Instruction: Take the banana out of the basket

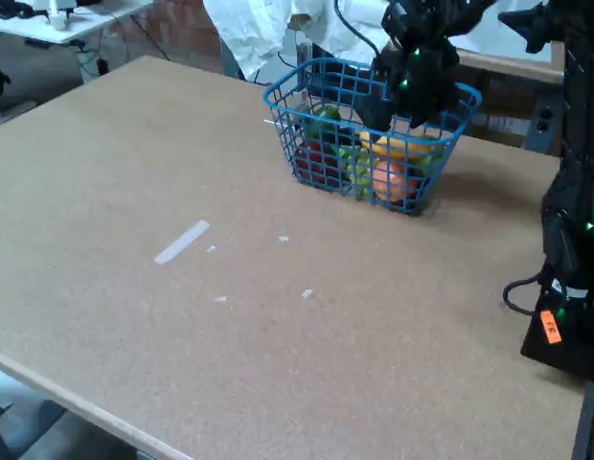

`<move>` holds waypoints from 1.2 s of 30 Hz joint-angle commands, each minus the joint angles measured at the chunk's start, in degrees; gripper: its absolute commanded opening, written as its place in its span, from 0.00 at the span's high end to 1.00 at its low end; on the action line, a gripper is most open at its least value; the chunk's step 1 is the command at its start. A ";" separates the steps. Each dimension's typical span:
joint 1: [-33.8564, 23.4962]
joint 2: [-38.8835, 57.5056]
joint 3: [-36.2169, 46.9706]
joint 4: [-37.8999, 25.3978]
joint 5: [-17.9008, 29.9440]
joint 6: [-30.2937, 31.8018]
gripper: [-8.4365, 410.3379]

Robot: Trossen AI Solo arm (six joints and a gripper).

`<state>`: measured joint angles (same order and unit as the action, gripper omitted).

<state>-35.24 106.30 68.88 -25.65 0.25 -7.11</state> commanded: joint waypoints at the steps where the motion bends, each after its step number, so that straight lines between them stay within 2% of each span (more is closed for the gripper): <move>1: -0.07 0.72 -0.17 1.22 0.50 -0.79 0.02; 18: -0.31 4.35 -0.17 4.61 -0.33 -1.95 0.02; 23: -0.28 4.35 -0.17 4.72 -0.31 -1.95 0.06; 28: -0.26 4.33 -0.17 4.81 -0.28 -1.90 0.22; 36: -0.24 4.28 -0.17 4.87 -0.33 -0.55 0.65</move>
<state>-35.51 110.67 68.71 -20.88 0.05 -8.45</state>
